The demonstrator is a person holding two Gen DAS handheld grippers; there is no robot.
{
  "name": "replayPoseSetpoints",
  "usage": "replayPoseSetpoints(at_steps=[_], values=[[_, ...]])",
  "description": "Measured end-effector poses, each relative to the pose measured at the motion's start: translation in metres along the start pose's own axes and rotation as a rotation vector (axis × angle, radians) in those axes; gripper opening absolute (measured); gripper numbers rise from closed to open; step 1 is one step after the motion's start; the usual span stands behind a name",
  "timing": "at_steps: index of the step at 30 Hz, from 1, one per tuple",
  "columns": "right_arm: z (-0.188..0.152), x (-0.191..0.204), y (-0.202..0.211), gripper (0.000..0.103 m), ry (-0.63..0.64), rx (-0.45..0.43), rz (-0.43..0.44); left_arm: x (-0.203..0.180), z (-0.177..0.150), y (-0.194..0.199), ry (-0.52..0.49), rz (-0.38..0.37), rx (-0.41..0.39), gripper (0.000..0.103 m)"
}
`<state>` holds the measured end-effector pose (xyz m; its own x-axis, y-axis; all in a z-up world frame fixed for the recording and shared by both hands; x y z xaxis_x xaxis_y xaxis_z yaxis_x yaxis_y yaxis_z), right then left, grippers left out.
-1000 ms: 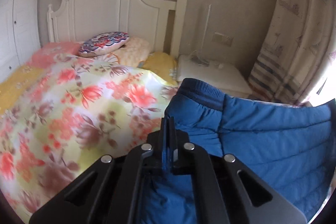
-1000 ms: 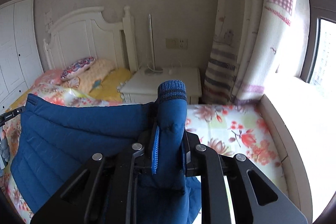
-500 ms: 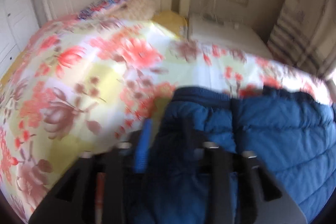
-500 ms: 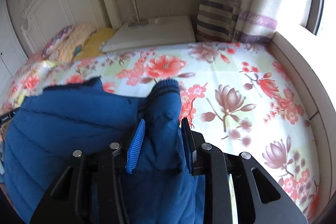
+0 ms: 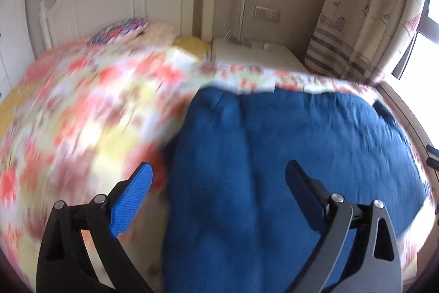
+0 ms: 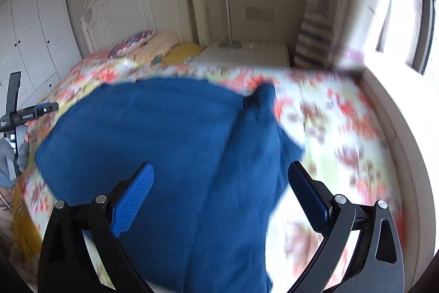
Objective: Fold large clothes
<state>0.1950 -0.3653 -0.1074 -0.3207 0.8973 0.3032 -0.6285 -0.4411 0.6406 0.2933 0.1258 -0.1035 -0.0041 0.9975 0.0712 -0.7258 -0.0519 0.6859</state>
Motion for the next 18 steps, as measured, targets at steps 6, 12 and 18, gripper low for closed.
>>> replayPoseSetpoints(at_steps=[6, 12, 18], values=[[-0.073, -0.013, 0.016, 0.095, -0.101, 0.037, 0.114, 0.036, -0.077, 0.01, 0.011, -0.08, 0.112, 0.1], [-0.069, 0.006, 0.005, 0.069, -0.001, -0.009, 0.132, 0.02, -0.088, -0.004, 0.111, -0.235, 0.15, 0.08], [-0.073, 0.024, 0.033, 0.024, 0.085, -0.087, 0.068, 0.01, -0.085, 0.022, 0.065, -0.147, 0.096, 0.015]])
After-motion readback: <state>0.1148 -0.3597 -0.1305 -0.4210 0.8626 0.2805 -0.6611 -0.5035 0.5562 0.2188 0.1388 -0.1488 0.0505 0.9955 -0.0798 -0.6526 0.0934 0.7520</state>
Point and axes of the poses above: each gripper's, at about its wrist camera, not at the fingertips, and y roughly against the way its jaws point, x to its left, z to its top, the point moved 6 cm from there along -y, roughly the way its jaws point, and after that the axes turned 14 degrees about z, right-handed, at the moved point
